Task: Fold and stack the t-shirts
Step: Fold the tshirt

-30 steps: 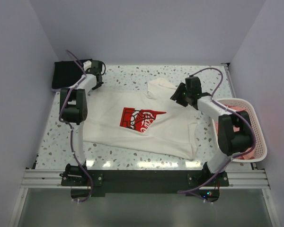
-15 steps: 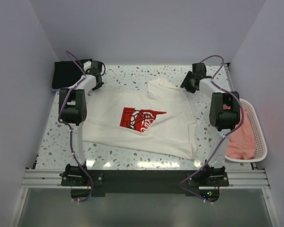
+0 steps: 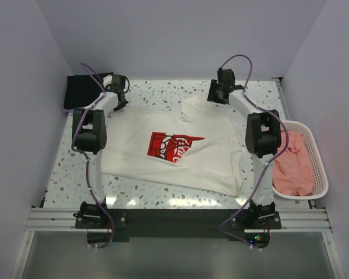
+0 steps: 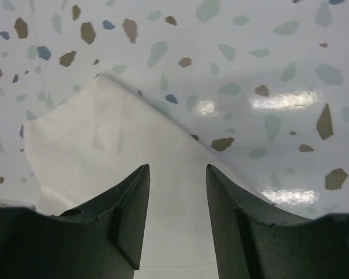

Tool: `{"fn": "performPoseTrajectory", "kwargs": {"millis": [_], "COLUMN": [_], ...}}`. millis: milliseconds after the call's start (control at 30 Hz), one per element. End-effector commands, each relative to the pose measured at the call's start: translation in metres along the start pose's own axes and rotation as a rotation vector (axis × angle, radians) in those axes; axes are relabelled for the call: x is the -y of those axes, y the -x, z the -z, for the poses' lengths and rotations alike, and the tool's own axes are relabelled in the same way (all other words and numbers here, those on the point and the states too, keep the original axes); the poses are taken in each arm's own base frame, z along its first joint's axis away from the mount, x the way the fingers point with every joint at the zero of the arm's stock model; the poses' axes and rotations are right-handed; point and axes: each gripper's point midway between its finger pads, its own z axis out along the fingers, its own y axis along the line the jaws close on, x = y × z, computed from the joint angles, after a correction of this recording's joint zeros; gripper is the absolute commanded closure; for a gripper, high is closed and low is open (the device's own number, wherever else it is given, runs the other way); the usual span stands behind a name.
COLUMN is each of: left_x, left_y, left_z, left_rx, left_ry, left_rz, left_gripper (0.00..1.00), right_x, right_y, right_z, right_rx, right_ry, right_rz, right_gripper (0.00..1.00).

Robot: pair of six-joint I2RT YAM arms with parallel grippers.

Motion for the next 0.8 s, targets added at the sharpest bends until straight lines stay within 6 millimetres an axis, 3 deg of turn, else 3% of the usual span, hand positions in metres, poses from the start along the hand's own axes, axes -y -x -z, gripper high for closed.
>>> {"fn": "performPoseTrajectory", "kwargs": {"millis": [0, 67, 100, 133, 300, 500, 767], "left_x": [0.012, 0.012, 0.012, 0.012, 0.01, 0.011, 0.012], "left_y": [0.024, 0.025, 0.026, 0.026, 0.026, 0.026, 0.023], "left_z": [0.018, 0.018, 0.019, 0.019, 0.019, 0.018, 0.016], "left_rx": [0.062, 0.064, 0.065, 0.067, 0.068, 0.067, 0.059], "left_ry": [-0.054, -0.055, -0.055, -0.055, -0.048, -0.053, -0.053], "left_rz": [0.016, 0.012, 0.013, 0.01, 0.005, 0.007, 0.007], "left_gripper": [1.0, 1.0, 1.0, 1.0, 1.0, 1.0, 1.0], "right_x": [-0.042, -0.055, -0.06, -0.066, -0.083, -0.074, -0.084], "right_y": [0.0, 0.005, -0.008, 0.002, -0.001, 0.003, -0.002], "right_z": [-0.003, -0.008, -0.019, -0.019, -0.029, -0.035, -0.039], "right_rx": [0.036, 0.053, 0.028, 0.049, 0.07, 0.08, 0.083], "right_ry": [-0.014, -0.008, -0.009, -0.006, -0.022, -0.096, -0.102], "right_rz": [0.17, 0.194, 0.213, 0.214, 0.267, 0.287, 0.339], "right_gripper": [0.53, 0.55, 0.55, 0.56, 0.55, 0.56, 0.56]}}
